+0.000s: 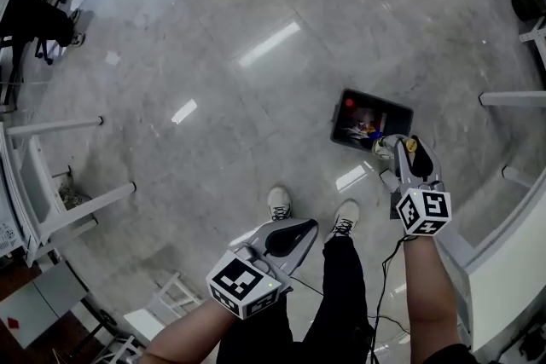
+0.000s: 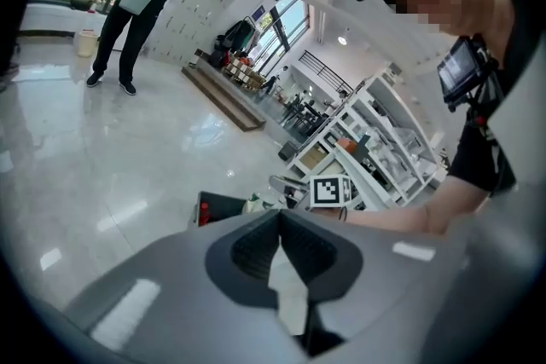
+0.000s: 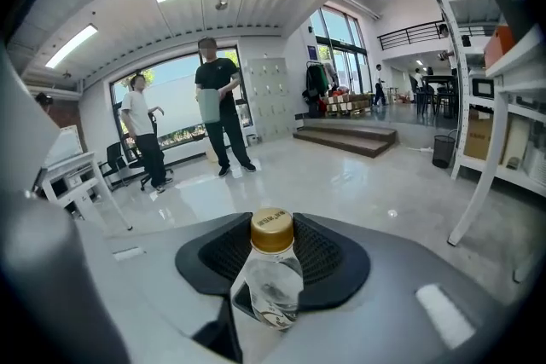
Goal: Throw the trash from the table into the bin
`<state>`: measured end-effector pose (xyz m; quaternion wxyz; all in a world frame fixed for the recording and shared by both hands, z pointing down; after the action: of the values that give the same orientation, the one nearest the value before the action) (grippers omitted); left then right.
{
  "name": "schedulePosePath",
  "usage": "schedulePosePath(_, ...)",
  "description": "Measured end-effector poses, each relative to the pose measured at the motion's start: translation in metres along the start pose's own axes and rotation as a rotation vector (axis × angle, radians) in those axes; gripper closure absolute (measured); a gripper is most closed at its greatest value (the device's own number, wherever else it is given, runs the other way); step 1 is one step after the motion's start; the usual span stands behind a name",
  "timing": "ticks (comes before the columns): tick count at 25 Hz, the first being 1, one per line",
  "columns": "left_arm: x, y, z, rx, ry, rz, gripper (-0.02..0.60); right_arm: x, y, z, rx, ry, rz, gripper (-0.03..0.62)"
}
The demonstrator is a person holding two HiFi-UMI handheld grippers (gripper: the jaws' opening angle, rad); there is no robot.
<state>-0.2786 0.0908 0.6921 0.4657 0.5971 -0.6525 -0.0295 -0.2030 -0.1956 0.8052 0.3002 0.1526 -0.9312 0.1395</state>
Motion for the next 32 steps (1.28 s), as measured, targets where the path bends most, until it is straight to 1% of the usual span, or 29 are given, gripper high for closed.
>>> schedulePosePath(4, 0.015, 0.021, -0.020, -0.034, 0.004, 0.009, 0.572, 0.044, -0.011, -0.033, -0.001, 0.043, -0.015, 0.444)
schedulePosePath(10, 0.021, 0.055, -0.050, -0.055, 0.003, 0.041, 0.572, 0.096, -0.021, -0.080, -0.034, 0.088, -0.027, 0.444)
schedulePosePath(16, 0.028, 0.079, -0.073, -0.093, -0.006, 0.085, 0.572, 0.142, -0.035, -0.125, -0.028, 0.140, -0.038, 0.444)
schedulePosePath(22, 0.032, 0.095, -0.095, -0.119, -0.004, 0.110, 0.572, 0.174, -0.037, -0.167, -0.043, 0.219, -0.029, 0.442)
schedulePosePath(25, 0.035, 0.101, -0.102, -0.129, -0.003, 0.114, 0.572, 0.183, -0.037, -0.180, -0.045, 0.244, -0.032, 0.441)
schedulePosePath(28, 0.036, 0.104, -0.107, -0.137, -0.004, 0.113, 0.572, 0.185, -0.035, -0.183, -0.071, 0.252, -0.037, 0.437)
schedulePosePath(31, 0.038, 0.107, -0.110, -0.138, -0.004, 0.112, 0.572, 0.188, -0.030, -0.184, -0.103, 0.263, -0.019, 0.432)
schedulePosePath(32, 0.038, 0.107, -0.110, -0.137, -0.004, 0.110, 0.572, 0.188, -0.029, -0.185, -0.107, 0.267, -0.011, 0.418)
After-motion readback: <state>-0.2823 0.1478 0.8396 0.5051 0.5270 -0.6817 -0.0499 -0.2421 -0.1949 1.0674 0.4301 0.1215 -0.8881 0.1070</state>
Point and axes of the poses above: the fingertips, and each gripper's own axes: x forward along the fingers, y to its left, z out of its top, the point moved 8 cm from there along -x, backward along the fingers, and after that the axes turned 5 degrees about y, right-handed, at the moved point
